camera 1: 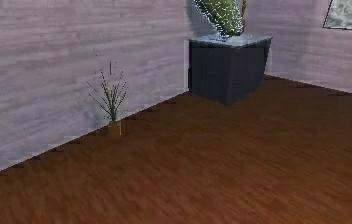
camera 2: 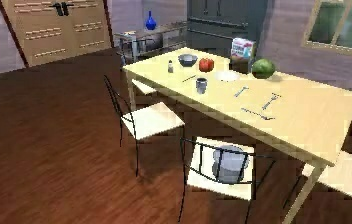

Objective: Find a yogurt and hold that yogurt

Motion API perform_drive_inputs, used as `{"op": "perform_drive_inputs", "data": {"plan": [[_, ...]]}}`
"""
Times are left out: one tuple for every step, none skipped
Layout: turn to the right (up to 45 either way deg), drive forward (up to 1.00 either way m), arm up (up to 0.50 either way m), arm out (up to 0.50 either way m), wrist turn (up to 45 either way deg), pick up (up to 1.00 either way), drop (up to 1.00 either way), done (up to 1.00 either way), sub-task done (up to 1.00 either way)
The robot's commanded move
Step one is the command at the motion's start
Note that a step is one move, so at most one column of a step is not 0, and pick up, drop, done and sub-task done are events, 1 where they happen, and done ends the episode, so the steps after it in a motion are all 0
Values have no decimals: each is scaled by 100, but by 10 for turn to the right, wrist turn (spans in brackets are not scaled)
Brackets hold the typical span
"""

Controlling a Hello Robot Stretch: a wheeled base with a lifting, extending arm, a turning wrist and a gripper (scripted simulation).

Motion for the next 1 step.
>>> {"op": "perform_drive_inputs", "data": {"plan": [[420,0,0,0,0,0,0,0,0]]}}
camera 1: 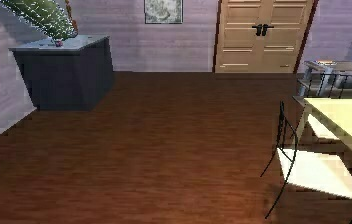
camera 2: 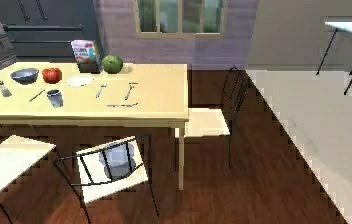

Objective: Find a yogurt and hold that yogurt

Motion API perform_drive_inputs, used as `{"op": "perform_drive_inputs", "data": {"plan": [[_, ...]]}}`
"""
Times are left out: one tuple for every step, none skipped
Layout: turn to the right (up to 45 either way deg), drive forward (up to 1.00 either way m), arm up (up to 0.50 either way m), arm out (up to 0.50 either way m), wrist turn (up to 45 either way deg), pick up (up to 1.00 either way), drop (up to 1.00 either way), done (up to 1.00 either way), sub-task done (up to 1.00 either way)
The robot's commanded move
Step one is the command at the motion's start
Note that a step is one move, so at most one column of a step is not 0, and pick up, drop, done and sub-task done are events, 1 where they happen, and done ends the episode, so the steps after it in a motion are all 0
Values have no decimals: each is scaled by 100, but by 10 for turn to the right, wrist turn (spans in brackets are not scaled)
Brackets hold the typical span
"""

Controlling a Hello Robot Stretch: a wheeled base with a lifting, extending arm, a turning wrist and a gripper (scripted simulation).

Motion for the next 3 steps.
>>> {"op": "perform_drive_inputs", "data": {"plan": [[0,100,0,0,0,0,0,0,0],[60,0,0,0,0,0,0,0,0],[0,50,0,0,0,0,0,0,0]]}}
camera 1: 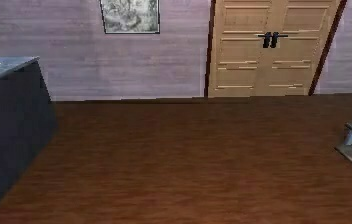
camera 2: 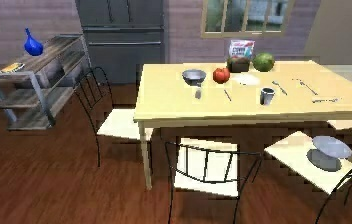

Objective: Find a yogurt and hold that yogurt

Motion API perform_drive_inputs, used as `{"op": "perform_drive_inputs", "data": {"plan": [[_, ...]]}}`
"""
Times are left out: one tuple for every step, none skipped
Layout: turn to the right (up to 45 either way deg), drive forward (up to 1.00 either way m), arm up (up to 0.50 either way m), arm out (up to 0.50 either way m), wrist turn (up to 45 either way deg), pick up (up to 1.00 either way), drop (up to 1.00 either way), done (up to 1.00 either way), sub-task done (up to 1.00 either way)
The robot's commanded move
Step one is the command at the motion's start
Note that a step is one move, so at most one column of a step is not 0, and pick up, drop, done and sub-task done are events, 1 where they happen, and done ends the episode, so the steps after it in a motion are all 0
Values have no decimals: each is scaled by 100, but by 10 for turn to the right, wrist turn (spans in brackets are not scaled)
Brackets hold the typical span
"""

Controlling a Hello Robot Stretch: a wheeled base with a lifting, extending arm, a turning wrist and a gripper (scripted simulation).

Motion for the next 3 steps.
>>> {"op": "perform_drive_inputs", "data": {"plan": [[360,0,0,0,0,0,0,0,0],[0,25,0,0,0,0,0,0,0],[450,0,0,0,0,0,0,0,0]]}}
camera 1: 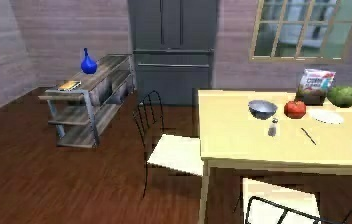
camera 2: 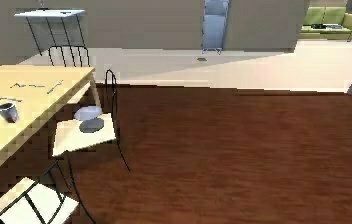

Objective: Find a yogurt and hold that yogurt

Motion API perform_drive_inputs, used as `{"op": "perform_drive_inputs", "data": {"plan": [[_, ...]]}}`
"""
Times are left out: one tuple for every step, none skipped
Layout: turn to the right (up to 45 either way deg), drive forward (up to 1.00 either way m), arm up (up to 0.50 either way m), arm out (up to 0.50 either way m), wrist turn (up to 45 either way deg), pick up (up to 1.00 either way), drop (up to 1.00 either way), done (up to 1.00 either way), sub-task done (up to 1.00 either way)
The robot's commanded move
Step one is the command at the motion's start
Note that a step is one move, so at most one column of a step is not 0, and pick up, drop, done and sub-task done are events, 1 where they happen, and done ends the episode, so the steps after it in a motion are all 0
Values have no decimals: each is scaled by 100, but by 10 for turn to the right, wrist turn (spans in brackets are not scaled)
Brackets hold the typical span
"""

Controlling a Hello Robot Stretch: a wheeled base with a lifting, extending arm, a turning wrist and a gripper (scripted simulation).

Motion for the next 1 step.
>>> {"op": "perform_drive_inputs", "data": {"plan": [[450,0,0,0,0,0,0,0,0]]}}
